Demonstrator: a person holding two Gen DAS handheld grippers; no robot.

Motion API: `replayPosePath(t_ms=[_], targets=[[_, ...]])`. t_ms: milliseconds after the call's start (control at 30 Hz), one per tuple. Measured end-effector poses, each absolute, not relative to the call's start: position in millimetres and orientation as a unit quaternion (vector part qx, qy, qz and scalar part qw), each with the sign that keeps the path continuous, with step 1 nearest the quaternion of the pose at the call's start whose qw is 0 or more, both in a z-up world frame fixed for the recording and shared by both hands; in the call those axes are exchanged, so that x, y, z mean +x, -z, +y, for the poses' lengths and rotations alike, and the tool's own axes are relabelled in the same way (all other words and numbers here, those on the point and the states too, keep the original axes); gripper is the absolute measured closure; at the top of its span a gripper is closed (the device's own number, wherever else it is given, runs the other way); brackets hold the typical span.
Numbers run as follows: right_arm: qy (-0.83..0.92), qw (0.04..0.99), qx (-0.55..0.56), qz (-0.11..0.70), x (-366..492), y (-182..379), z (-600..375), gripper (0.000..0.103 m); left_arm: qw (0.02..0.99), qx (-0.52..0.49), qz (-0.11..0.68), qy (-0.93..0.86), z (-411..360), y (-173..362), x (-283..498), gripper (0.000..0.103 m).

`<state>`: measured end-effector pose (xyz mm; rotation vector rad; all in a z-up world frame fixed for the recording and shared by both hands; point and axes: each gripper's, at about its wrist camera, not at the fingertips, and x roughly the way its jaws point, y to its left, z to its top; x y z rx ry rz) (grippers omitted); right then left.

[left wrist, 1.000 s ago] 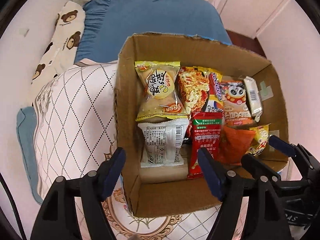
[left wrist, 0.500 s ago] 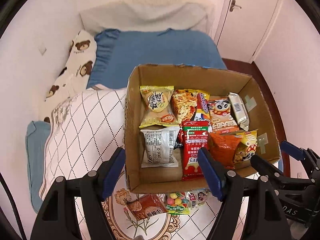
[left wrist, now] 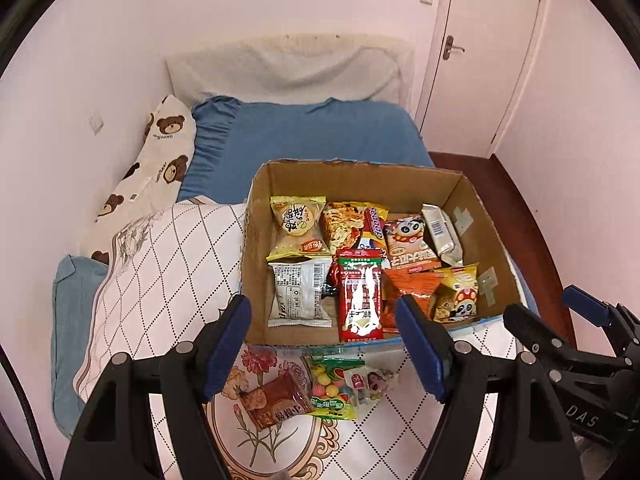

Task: Organize snacks
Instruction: 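Grasp the brown pastry packet with left tool while right tool grasps candy bag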

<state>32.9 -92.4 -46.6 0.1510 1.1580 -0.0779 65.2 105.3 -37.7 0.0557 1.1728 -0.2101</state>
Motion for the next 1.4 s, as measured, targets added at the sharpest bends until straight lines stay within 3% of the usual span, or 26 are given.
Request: replayPosePath(t_ms=[267, 433, 567, 800, 1067, 1100, 1167, 1400], targets=[[0.035, 0.835, 0.121, 0.536, 14.1, 34.2, -100.4, 0.008, 0.839, 0.015, 0.536, 0.094, 118.6, 29.2, 50.2, 0.030], [-0.009, 0.796, 0.196, 0.573, -0.3, 78.7, -94.3, 0.008, 0.828, 0.050, 0.553, 0.072, 144.1, 60.1, 38.4, 0.030], [-0.039, 0.748, 0.246, 0.615, -9.0, 134.2, -76.9, 0.040, 0.793, 0.081, 0.601, 0.060, 167.6, 108.0, 32.3, 0.030], [-0.050, 0.713, 0.264, 0.647, -14.0, 198.4, -32.9, 0.040, 0.736, 0.185, 0.644, 0.099, 169.7, 189.2, 17.5, 0.030], [-0.026, 0.708, 0.248, 0.660, -22.7, 219.4, -25.2, 0.040, 0.668, 0.301, 0.637, 0.239, 127.6, 251.4, 2.6, 0.030], [-0.024, 0.709, 0.246, 0.660, -22.2, 219.3, -25.0, 0.040, 0.668, 0.293, 0.641, 0.239, 128.2, 252.6, 4.6, 0.032], [-0.023, 0.714, 0.239, 0.657, -23.1, 216.4, -22.9, 0.040, 0.663, 0.227, 0.671, 0.242, 138.3, 252.5, 12.9, 0.055], [-0.040, 0.717, 0.209, 0.664, -14.3, 220.4, 7.4, 0.040, 0.644, 0.037, 0.753, 0.128, 209.7, 258.1, 15.6, 0.055]])
